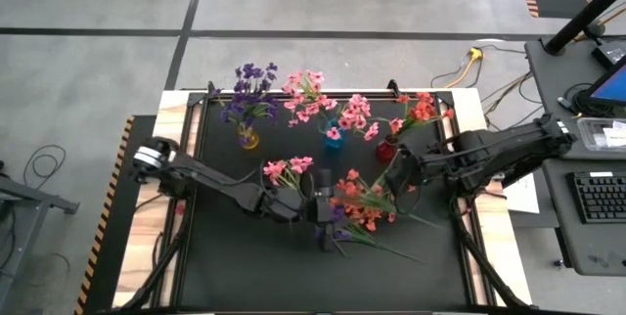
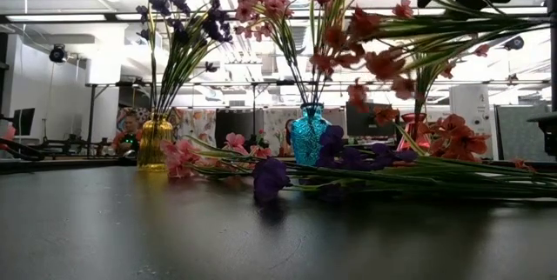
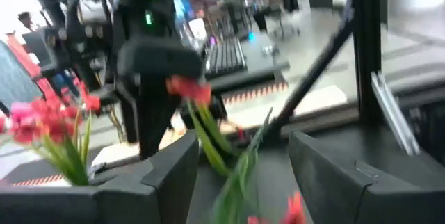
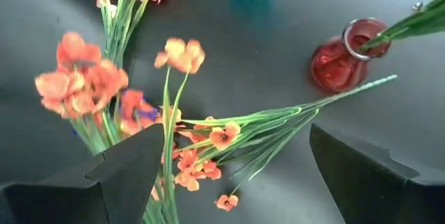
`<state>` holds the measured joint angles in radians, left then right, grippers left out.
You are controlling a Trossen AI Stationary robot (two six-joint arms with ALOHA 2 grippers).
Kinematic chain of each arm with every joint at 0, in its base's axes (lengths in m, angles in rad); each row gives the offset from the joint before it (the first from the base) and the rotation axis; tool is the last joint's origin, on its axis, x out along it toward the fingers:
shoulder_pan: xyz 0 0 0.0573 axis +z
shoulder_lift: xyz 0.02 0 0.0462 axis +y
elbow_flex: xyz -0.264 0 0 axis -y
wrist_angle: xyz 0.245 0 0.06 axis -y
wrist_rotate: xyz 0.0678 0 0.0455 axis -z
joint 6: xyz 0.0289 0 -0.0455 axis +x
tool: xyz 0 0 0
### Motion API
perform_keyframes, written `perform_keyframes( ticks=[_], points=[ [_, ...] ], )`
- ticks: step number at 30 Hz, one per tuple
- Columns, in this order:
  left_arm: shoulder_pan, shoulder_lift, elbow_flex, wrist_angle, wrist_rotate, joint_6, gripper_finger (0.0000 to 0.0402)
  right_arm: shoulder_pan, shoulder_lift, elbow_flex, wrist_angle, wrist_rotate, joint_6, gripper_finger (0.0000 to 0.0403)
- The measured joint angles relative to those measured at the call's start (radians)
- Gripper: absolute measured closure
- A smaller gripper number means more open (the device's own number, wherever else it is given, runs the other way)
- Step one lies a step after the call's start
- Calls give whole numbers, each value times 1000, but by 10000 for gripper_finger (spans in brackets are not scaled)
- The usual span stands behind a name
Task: Sort flowers into vase by color
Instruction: Put the orange flower into the red vase
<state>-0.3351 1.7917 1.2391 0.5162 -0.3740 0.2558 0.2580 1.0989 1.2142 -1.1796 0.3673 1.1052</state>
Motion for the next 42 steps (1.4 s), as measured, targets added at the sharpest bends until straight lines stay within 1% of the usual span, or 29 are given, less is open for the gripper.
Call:
perform_keyframes(
  ticks=[3,9,13,17,21,24,27,31,33,36,39,42],
  points=[
    [6,52,27,86,0,-2,191,0,17,7,3,18,-17,51],
    [25,175,118,98,0,-15,191,0,28,8,10,54,-34,51],
    [37,272,184,167,-2,-69,191,0,29,8,11,79,-51,51],
    [51,349,244,185,-57,-121,191,0,29,8,11,87,-61,51],
    [59,398,294,198,-72,-137,191,0,30,8,16,106,-80,51],
    [54,411,305,191,-71,-134,191,0,30,8,18,108,-96,51],
    [39,393,294,180,-84,-119,191,0,30,8,18,108,-106,51],
    [5,373,284,171,-201,-68,191,0,30,8,18,108,-120,51],
    [-11,368,284,178,-242,-19,191,0,30,8,18,110,-128,51],
    [-20,368,284,193,-298,8,191,0,30,8,18,127,-133,51],
    [-4,368,284,197,-280,-16,191,0,30,8,18,133,-137,51],
    [25,368,284,198,-207,-57,191,0,30,8,21,135,-137,51]
  ],
)
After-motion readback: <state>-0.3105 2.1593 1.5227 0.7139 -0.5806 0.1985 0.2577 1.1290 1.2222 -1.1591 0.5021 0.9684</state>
